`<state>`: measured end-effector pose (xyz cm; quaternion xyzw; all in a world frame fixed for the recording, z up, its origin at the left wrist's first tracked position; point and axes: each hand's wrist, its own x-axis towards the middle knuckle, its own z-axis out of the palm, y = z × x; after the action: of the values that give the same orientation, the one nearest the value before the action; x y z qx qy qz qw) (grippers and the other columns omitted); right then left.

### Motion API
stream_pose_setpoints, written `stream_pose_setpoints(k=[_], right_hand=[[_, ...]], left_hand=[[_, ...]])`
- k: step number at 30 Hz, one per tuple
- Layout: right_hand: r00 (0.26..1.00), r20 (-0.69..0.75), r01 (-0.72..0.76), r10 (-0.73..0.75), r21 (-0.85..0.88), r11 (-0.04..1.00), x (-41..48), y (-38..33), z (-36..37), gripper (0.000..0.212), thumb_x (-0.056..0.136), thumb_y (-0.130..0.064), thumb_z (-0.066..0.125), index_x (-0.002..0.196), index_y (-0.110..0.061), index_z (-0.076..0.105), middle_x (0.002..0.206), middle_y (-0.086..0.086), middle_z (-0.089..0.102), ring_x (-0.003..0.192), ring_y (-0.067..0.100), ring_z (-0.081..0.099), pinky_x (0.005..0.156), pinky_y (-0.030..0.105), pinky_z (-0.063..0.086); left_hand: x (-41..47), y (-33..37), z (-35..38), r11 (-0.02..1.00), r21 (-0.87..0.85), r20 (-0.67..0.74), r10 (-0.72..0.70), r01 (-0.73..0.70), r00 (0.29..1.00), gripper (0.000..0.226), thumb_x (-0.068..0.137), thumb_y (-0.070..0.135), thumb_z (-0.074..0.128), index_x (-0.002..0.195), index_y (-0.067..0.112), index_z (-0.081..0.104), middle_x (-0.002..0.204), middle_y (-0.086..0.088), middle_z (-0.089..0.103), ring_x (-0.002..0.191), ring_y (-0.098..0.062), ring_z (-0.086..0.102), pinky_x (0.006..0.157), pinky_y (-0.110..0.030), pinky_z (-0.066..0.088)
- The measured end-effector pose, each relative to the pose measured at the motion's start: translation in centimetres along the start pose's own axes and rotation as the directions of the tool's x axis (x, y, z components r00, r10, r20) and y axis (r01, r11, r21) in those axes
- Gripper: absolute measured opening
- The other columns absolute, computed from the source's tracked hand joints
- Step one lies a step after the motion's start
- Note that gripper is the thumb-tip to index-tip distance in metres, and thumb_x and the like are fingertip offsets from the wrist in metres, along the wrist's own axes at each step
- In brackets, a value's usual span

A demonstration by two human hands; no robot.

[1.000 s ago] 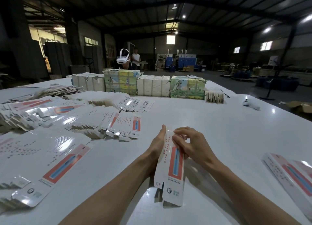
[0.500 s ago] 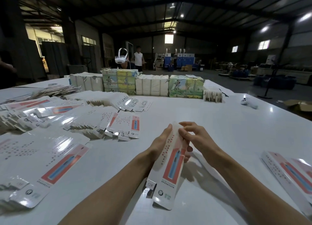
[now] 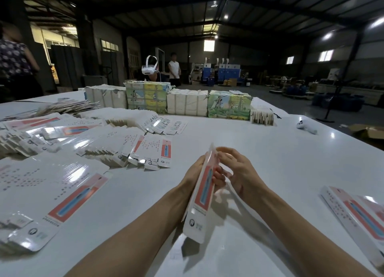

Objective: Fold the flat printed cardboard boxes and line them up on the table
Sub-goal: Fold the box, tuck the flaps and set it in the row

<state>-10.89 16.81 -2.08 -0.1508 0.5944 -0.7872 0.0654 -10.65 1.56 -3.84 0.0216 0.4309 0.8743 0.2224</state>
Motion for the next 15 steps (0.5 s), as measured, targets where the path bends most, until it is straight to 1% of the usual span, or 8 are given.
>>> stream_pose_setpoints(k=[2, 5, 7, 9, 11, 12, 13, 15], right_hand=[[1.0, 0.014, -0.011, 0.012, -0.04, 0.999, -0.2, 0.4, 0.3, 0.041, 0.095, -0.03, 0.071, 0.133, -0.017, 0.059, 0.113, 0.016, 0.075, 0.106, 0.03, 0.073, 0.102, 0.046, 0.056], [0.999, 0.033, 0.015, -0.012, -0.093, 0.996, -0.4, 0.6, 0.5, 0.047, 0.097, -0.033, 0.069, 0.139, -0.02, 0.053, 0.11, 0.012, 0.078, 0.11, 0.028, 0.074, 0.103, 0.045, 0.056], [0.999, 0.018, 0.05, -0.048, -0.089, 0.995, -0.5, 0.4, 0.4, 0.049, 0.096, -0.03, 0.071, 0.14, -0.018, 0.054, 0.101, 0.01, 0.078, 0.1, 0.024, 0.075, 0.099, 0.041, 0.057], [0.996, 0.015, 0.084, -0.083, -0.093, 0.992, -0.6, 0.2, 0.2, 0.054, 0.092, -0.032, 0.075, 0.14, -0.017, 0.055, 0.087, 0.008, 0.076, 0.089, 0.022, 0.075, 0.091, 0.038, 0.058], [0.995, 0.01, 0.101, -0.101, -0.117, 0.988, -0.7, 0.3, 0.0, 0.057, 0.091, -0.037, 0.077, 0.139, -0.021, 0.053, 0.085, 0.013, 0.075, 0.084, 0.027, 0.073, 0.085, 0.044, 0.061], [0.995, 0.001, 0.103, -0.104, -0.139, 0.985, -0.8, 0.4, -0.1, 0.056, 0.091, -0.04, 0.077, 0.138, -0.024, 0.051, 0.085, 0.015, 0.074, 0.08, 0.031, 0.071, 0.081, 0.049, 0.064], [0.994, -0.015, 0.106, -0.11, -0.168, 0.98, -0.8, 0.4, -0.2, 0.055, 0.09, -0.044, 0.076, 0.136, -0.027, 0.05, 0.085, 0.014, 0.075, 0.078, 0.035, 0.07, 0.078, 0.051, 0.065], [0.988, -0.057, 0.126, -0.143, -0.234, 0.964, -0.7, 0.4, -0.6, 0.051, 0.091, -0.05, 0.075, 0.132, -0.031, 0.05, 0.086, 0.012, 0.077, 0.08, 0.035, 0.071, 0.073, 0.043, 0.065]], left_hand=[[-0.3, 0.5, 0.0, 0.992, -0.124, 0.041, 0.003, 0.002, 0.999, 0.041, 0.097, 0.044, 0.059, 0.084, 0.006, 0.061, 0.069, -0.007, 0.061, 0.052, -0.015, 0.062, 0.051, -0.024, 0.057], [-0.6, 0.6, -0.2, 0.995, -0.095, 0.056, 0.043, -0.038, 0.998, 0.038, 0.099, 0.041, 0.056, 0.09, 0.004, 0.061, 0.072, -0.008, 0.061, 0.056, -0.015, 0.064, 0.057, -0.024, 0.059], [-0.8, 0.5, -0.4, 0.994, 0.004, 0.047, 0.106, -0.107, 0.993, 0.036, 0.102, 0.04, 0.058, 0.091, 0.007, 0.066, 0.076, -0.009, 0.065, 0.062, -0.017, 0.068, 0.064, -0.026, 0.061], [-1.5, 0.5, -0.3, 0.974, 0.139, 0.05, 0.172, -0.177, 0.984, 0.037, 0.1, 0.044, 0.062, 0.083, 0.012, 0.071, 0.073, -0.008, 0.066, 0.061, -0.018, 0.07, 0.063, -0.028, 0.061], [-1.9, 0.3, 0.0, 0.942, 0.263, 0.019, 0.212, -0.21, 0.977, 0.04, 0.092, 0.052, 0.067, 0.077, 0.015, 0.075, 0.073, -0.011, 0.07, 0.062, -0.021, 0.073, 0.062, -0.03, 0.063], [-1.9, 0.0, 0.1, 0.929, 0.31, -0.02, 0.218, -0.201, 0.976, 0.045, 0.094, 0.055, 0.065, 0.078, 0.014, 0.078, 0.081, -0.014, 0.075, 0.071, -0.026, 0.077, 0.068, -0.035, 0.065], [-1.8, -0.4, 0.2, 0.923, 0.339, -0.06, 0.214, -0.182, 0.975, 0.05, 0.098, 0.058, 0.059, 0.085, 0.014, 0.08, 0.092, -0.018, 0.078, 0.084, -0.034, 0.079, 0.077, -0.041, 0.065], [-1.3, -1.0, 0.4, 0.915, 0.363, -0.131, 0.235, -0.175, 0.963, 0.061, 0.104, 0.065, 0.046, 0.108, 0.012, 0.077, 0.106, -0.022, 0.077, 0.097, -0.043, 0.076, 0.082, -0.048, 0.064]])
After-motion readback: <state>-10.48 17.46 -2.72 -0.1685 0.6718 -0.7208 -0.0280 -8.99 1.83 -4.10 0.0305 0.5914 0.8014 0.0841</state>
